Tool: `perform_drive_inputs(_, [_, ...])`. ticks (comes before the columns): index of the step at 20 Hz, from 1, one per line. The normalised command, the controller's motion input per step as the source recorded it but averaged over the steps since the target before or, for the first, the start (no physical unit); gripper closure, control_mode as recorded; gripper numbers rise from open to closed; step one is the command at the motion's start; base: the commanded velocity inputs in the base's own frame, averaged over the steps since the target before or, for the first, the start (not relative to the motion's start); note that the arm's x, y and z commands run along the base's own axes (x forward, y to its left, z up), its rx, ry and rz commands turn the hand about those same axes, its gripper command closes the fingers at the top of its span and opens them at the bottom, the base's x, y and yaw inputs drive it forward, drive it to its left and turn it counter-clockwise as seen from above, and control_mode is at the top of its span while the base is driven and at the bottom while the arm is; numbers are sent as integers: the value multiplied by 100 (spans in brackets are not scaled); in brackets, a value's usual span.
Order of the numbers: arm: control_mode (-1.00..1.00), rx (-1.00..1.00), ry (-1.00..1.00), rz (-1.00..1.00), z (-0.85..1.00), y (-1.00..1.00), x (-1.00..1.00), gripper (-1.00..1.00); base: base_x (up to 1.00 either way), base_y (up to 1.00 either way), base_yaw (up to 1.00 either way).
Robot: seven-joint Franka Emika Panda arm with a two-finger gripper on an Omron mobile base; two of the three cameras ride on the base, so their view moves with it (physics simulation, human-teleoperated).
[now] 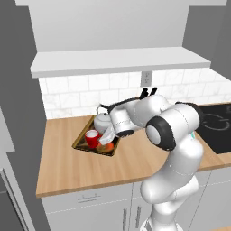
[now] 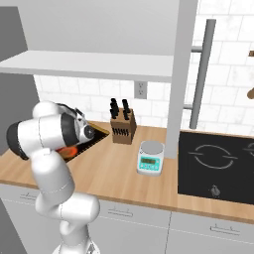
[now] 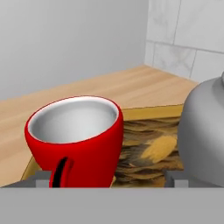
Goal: Pick the kettle from the counter and place it on the tray. Then pick the mug from the cabinet and place it on the tray. Then close the cabinet doors.
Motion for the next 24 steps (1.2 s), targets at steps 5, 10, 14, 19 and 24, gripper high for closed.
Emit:
perform_drive_inputs(5, [-100, 5, 0, 1, 18, -2, -9, -100, 0, 0, 0])
perform_drive_inputs(10, [-100, 1, 1, 2, 3, -12, -3, -100, 0, 0, 0])
perform_drive_inputs(14, [-100, 8, -3, 6, 41, -16, -31, -100, 0, 0, 0])
perform_drive_inputs(19, [-100, 5, 3, 9, 60, -3, -68, -100, 0, 0, 0])
perform_drive_inputs(24, [-100, 0, 29, 1, 77, 0, -54, -100, 0, 0, 0])
